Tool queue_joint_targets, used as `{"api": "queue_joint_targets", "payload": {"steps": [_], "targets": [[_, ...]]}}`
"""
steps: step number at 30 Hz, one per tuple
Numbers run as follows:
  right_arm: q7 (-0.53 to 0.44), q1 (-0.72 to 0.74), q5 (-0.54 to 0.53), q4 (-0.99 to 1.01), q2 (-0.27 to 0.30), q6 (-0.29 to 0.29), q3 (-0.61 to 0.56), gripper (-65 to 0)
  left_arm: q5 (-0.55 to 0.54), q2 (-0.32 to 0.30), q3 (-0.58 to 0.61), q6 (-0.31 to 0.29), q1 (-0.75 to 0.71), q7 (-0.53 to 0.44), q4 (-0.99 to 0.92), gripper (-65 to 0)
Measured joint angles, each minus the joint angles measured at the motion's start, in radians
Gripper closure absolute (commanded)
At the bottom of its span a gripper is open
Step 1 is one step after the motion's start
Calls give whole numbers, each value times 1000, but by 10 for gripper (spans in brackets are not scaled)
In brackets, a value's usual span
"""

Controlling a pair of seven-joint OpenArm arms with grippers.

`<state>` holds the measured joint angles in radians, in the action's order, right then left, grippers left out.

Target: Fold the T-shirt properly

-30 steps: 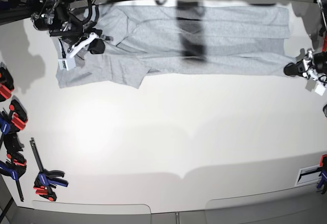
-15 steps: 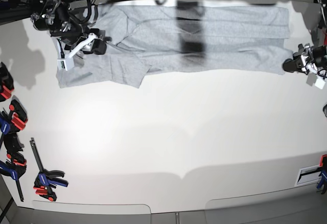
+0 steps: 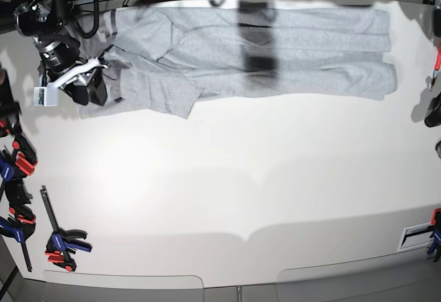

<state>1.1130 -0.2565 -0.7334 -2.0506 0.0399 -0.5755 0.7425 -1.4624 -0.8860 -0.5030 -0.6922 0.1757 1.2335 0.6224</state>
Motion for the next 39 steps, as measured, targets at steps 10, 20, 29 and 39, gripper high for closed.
{"api": "queue_joint_targets", "payload": {"steps": [10,20,29,39], "targets": [[3,0,-6,0,-40,-27,-65,-256,0,19,-7,2,-256,5,0,-413],[3,1,0,0,-40,-35,-192,-256,-47,151,-14,-12,-297,23,45,-412],[0,0,26,0,-39,-35,-191,-256,106,224,-13,-16,-420,-37,341,-410],[-6,-1,26,0,-38,-36,-190,-256,188,261,-14,-15,-500,-114,473,-410]]}}
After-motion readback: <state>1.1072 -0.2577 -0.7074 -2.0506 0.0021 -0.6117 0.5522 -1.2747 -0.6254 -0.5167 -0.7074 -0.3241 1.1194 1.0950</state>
